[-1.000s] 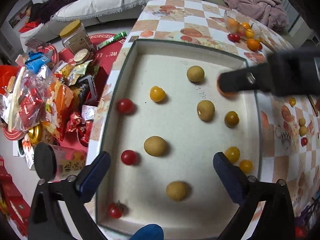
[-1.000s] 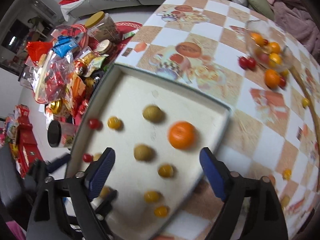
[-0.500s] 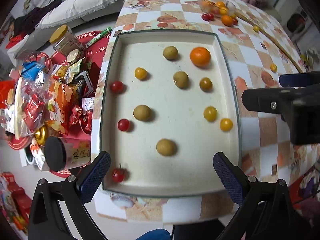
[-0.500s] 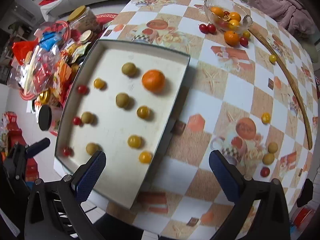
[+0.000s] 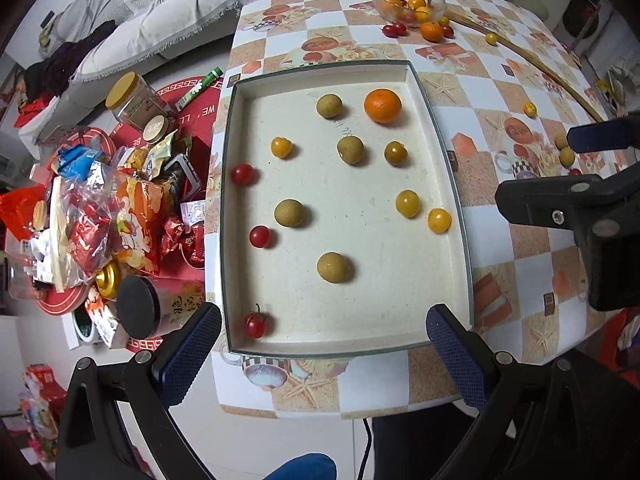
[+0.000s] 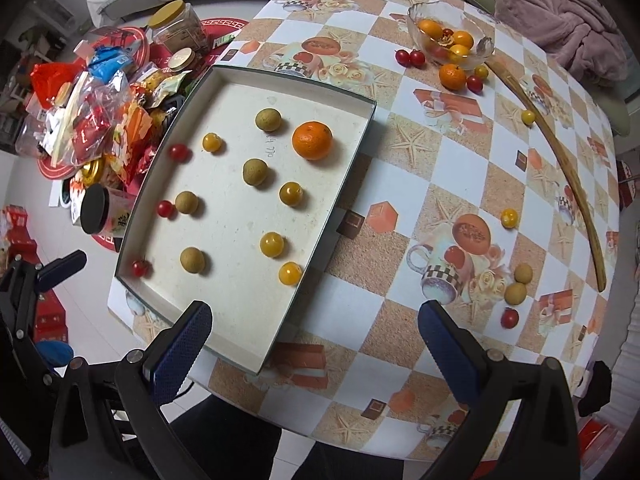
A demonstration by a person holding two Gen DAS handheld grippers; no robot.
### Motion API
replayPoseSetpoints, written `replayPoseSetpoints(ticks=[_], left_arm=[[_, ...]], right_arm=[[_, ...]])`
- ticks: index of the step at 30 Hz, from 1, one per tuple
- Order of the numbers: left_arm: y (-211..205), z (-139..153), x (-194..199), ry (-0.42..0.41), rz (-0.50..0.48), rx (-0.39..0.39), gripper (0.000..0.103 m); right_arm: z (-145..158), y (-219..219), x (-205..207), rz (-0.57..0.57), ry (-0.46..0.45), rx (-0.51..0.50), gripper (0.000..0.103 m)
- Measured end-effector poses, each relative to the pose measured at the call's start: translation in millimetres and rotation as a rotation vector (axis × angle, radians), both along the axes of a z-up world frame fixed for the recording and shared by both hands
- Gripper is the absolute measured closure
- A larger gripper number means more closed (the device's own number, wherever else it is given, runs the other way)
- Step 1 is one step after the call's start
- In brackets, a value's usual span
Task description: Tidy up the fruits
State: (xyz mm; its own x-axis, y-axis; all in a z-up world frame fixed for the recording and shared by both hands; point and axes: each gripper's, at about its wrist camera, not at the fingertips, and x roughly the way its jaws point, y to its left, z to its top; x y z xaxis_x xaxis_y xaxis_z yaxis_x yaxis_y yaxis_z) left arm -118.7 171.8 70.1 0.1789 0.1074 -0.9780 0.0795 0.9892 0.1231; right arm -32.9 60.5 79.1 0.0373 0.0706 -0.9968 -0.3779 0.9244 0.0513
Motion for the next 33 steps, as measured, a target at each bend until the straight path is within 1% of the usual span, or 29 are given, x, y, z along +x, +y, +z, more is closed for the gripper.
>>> replayPoseSetpoints(ticks=[7,15,26,33], left_arm=[[-2,8,-2,0.0,-0.013,-0.008,0.0],[-1,18,-2,-0.013,-0.009,-0.024,0.0],[1,22,-1,-0.017,0.018,-0.014,0.0],[0,21,-2,-0.005,0.032,-0.01,0.0]], right_arm=[[6,1,-7,0.03,0.003,-0.016,0.0],[15,4,-4,0.054,-0.012,-0.017,0.0],[20,10,-2,0.097,-0.022,-0.009,0.0],[20,11,-1,0.11,-0.019,0.002,0.0]])
